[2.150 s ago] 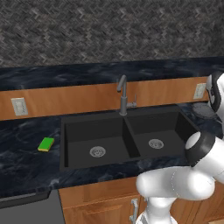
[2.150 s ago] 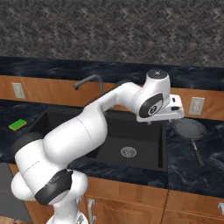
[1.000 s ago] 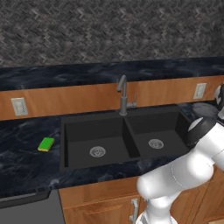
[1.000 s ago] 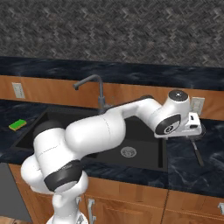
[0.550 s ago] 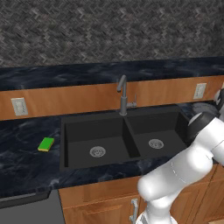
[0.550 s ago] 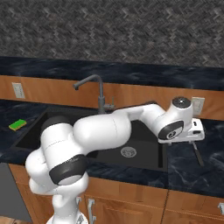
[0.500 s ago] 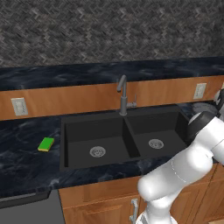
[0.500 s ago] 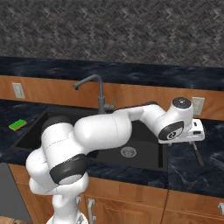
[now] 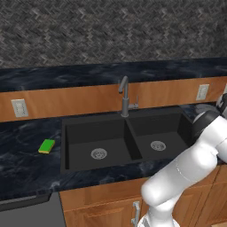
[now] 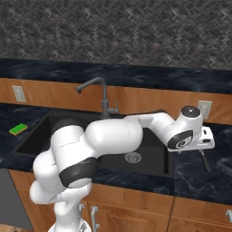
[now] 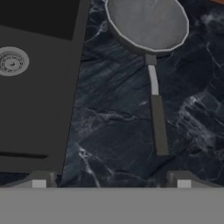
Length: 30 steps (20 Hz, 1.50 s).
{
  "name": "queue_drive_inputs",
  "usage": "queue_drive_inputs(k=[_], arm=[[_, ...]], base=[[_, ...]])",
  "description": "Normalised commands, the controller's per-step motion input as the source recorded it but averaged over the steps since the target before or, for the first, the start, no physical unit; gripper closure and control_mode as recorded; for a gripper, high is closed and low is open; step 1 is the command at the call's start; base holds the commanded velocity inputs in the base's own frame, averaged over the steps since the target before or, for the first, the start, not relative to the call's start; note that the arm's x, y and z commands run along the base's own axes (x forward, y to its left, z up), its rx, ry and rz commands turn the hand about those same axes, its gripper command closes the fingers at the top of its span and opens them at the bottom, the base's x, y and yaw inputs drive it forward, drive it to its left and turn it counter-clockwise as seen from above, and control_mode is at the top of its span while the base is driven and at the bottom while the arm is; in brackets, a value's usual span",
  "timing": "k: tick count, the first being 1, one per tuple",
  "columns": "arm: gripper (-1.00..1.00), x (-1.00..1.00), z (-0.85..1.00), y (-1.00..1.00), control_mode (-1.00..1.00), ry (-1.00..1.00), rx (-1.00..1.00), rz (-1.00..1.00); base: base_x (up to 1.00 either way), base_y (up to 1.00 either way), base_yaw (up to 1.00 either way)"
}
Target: Pick the pan and sponge and place them into the sink. Then turn on the water.
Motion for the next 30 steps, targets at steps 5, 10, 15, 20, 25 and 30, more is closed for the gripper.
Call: queue_drive_inputs(k=[5, 10, 15, 20, 25, 30], arm=[[-1.00, 0.16, -0.21, -0.13, -1.00, 0.03, 0.00, 0.00], [-1.00, 0.22, -0.23, -0.13, -1.00, 0.04, 0.00, 0.00], [-1.00, 0.22, -0.20, -0.16, -1.00, 0.03, 0.01, 0.00], [-1.00, 0.18, -0.14, -0.28, -1.00, 0.00, 0.02, 0.00], [-1.00, 0.17, -0.20, -0.25, -1.00, 0.01, 0.03, 0.00], [-1.00, 0.19, -0.32, -0.16, -1.00, 0.05, 0.03, 0.00]], base=[[0.00, 0.00, 0.00], [0.00, 0.00, 0.00], [0.00, 0.00, 0.00], [0.00, 0.00, 0.00], [0.00, 0.00, 0.00], [0.00, 0.00, 0.00]])
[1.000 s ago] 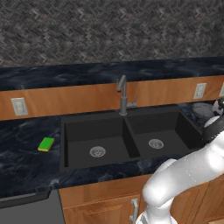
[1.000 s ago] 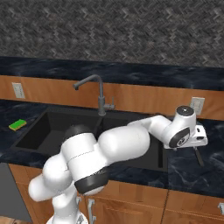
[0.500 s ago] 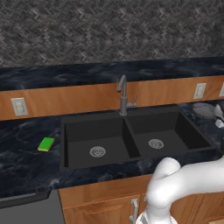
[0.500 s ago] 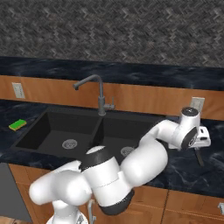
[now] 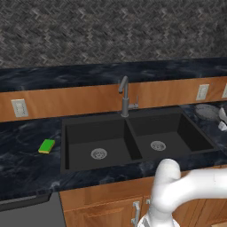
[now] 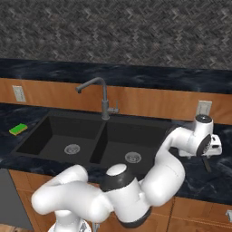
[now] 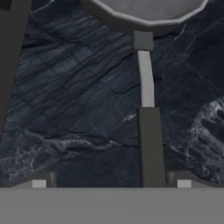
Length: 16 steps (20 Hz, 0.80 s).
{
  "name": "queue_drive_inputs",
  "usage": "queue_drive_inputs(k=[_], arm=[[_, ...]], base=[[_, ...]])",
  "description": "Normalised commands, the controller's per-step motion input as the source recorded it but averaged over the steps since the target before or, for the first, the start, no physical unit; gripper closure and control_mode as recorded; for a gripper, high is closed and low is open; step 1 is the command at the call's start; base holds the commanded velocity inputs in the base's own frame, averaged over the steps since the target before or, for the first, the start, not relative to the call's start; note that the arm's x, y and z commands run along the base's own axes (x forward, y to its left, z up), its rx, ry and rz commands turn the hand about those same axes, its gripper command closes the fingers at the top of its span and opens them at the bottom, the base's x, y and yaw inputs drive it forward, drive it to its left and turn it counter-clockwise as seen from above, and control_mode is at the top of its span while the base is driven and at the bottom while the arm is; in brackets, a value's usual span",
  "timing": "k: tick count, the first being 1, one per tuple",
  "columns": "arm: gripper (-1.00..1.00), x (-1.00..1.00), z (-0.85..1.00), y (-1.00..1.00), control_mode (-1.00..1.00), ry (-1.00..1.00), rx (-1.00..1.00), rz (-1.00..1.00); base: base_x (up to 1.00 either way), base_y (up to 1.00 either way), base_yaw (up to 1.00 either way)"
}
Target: Pick the pan and sponge and place them into the sink. Then turn on the water.
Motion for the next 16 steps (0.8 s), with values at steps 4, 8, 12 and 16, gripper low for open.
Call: queue_drive_inputs(k=[4, 8, 12, 16], arm=[[-1.00, 0.26, -0.25, -0.18, -1.00, 0.05, 0.01, 0.00], [-1.00, 0.28, -0.16, -0.24, -1.00, 0.02, 0.00, 0.00], [-1.00, 0.26, -0.14, -0.31, -1.00, 0.01, 0.01, 0.00], [-1.00, 0.21, -0.33, -0.24, -1.00, 0.04, 0.04, 0.00]], base=[[0.00, 0.00, 0.00], [0.00, 0.00, 0.00], [0.00, 0.00, 0.00], [0.00, 0.00, 0.00]])
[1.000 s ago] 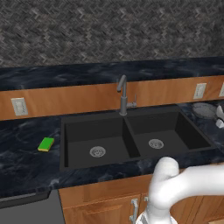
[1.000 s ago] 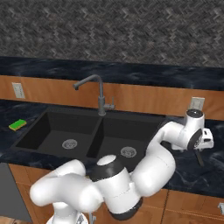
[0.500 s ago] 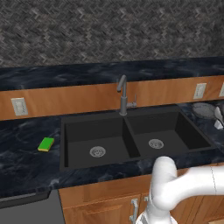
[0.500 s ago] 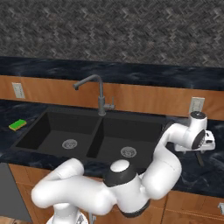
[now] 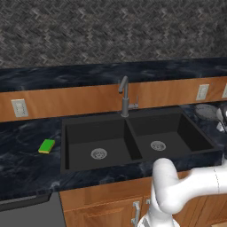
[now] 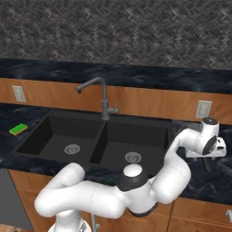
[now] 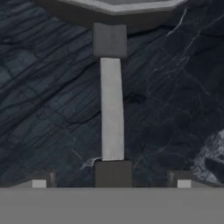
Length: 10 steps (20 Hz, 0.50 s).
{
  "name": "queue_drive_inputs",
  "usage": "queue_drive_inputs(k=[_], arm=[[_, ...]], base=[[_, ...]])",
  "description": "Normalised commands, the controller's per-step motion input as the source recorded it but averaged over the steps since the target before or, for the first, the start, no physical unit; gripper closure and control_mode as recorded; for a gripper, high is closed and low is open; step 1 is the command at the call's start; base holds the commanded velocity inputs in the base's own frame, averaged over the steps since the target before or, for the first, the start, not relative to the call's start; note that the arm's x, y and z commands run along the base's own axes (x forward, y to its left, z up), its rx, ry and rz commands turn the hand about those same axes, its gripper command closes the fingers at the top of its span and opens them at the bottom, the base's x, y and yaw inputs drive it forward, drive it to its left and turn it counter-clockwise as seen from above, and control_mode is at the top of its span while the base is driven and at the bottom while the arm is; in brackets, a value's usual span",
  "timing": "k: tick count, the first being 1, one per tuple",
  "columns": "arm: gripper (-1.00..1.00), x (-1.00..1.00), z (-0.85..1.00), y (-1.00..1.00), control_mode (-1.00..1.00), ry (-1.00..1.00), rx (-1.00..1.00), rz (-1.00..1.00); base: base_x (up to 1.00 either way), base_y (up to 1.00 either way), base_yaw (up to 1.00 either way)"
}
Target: Pick the pan and sponge and place them into the sink. Then turn on the water.
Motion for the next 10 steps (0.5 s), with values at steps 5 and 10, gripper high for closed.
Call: queue_drive_inputs(k=[5, 10], arm=[[-1.00, 0.20, -0.52, -0.11, -1.00, 0.11, 0.06, 0.00], [1.00, 0.11, -0.17, 0.00, -1.00, 0.04, 0.01, 0.00]], base=[[0.00, 0.00, 0.00], [0.00, 0.00, 0.00]])
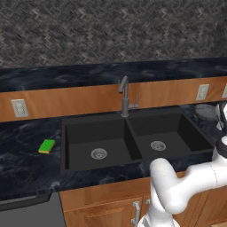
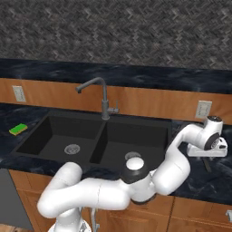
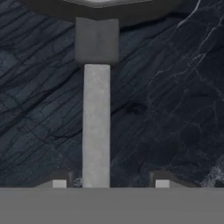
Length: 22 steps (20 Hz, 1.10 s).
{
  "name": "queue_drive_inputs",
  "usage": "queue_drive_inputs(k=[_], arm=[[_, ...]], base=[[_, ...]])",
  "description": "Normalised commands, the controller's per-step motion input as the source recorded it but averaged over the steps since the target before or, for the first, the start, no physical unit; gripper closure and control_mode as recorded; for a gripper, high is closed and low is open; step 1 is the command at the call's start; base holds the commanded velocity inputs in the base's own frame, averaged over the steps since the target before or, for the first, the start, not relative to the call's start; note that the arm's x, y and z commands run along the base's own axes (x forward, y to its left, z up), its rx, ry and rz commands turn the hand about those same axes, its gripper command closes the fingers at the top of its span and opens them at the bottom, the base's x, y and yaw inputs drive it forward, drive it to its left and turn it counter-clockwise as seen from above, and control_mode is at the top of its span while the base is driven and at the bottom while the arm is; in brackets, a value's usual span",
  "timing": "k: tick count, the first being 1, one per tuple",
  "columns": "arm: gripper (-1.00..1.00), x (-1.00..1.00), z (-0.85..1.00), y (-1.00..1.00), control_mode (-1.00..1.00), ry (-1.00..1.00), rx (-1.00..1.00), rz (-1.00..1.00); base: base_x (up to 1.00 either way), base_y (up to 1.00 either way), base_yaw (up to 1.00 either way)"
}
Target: Pick the pan and sponge and place them into the sink. Then turn on the water.
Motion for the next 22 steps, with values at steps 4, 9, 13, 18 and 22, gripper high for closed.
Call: queue_drive_inputs(k=[4, 9, 13, 18, 22], arm=[[1.00, 0.00, 0.00, 0.09, -1.00, 0.00, 0.01, 0.01], [1.00, 0.00, 0.00, 0.60, -1.00, 0.00, 0.00, 0.08], [1.00, 0.00, 0.00, 0.98, -1.00, 0.00, -0.04, 0.13], [1.00, -0.08, 0.00, 0.96, -1.00, -0.03, -0.06, 0.12], [1.00, -0.46, 0.01, 0.76, -1.00, -0.13, -0.08, 0.11]], base=[[0.00, 0.00, 0.00], [0.00, 0.00, 0.00], [0.00, 0.00, 0.00], [0.00, 0.00, 0.00], [0.00, 0.00, 0.00]])
